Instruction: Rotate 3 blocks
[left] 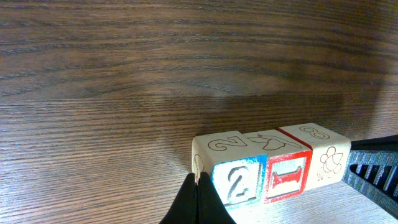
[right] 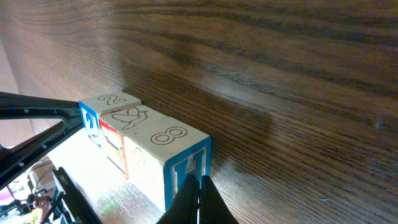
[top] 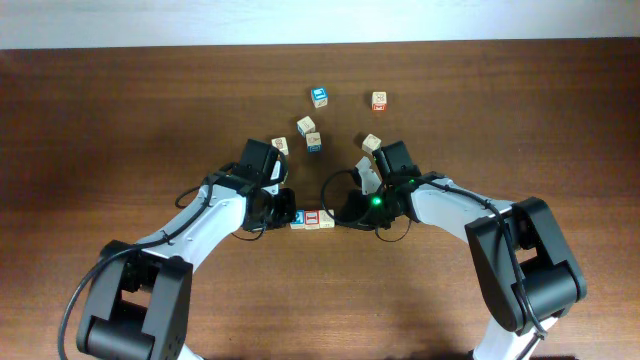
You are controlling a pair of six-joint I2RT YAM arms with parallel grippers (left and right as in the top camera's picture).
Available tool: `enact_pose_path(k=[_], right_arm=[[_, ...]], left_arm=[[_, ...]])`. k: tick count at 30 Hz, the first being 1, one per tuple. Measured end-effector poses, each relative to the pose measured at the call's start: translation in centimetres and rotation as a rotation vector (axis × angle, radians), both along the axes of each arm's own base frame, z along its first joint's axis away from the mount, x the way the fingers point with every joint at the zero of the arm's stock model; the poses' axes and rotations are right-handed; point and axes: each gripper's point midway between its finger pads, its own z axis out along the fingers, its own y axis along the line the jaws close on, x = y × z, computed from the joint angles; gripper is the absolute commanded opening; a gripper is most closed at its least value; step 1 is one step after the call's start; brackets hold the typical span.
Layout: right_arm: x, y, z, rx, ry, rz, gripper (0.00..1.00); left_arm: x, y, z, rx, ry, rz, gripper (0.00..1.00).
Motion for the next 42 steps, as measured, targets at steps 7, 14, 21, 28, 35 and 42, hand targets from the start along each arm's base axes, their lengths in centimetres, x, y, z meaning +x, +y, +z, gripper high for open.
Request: enact_pose_path(k=[7,14,21,28,35,42], right_arm=[[0.1,0.2,0.4,-0.027,-0.034,0.006,0.04],[0.4,0.1,1.7,-0.033,-0.075,0.002,0.04],[-0.3,0.5,1.5,-0.105,-0.103,0.02,0.04],[-2.1,-1.4,0.7,-0.239,-0.018,0.036,0.2],[-4.5,1.2,3.9,-0.381,0.013,0.108,0.24],[-6.0,2.7,0.0,-0.587,-0.023,0.068,0.24]], left_arm=[[0.0,0.1,0.0,0.007,-0.001,0.002,0.0],[0.0,0.1,0.0,0.007,-0.001,0.002,0.0],[0.1,0.4,-0.1,0.021,-0.004,0.007,0.0],[-1.0,0.5,-0.3,0.022,0.042,0.002,0.0],[-0.2,5.9,-0.7,0.057,0.089,0.159,0.0],[0.3,9.6,-0.8,0.06,0.106,0.27,0.0]])
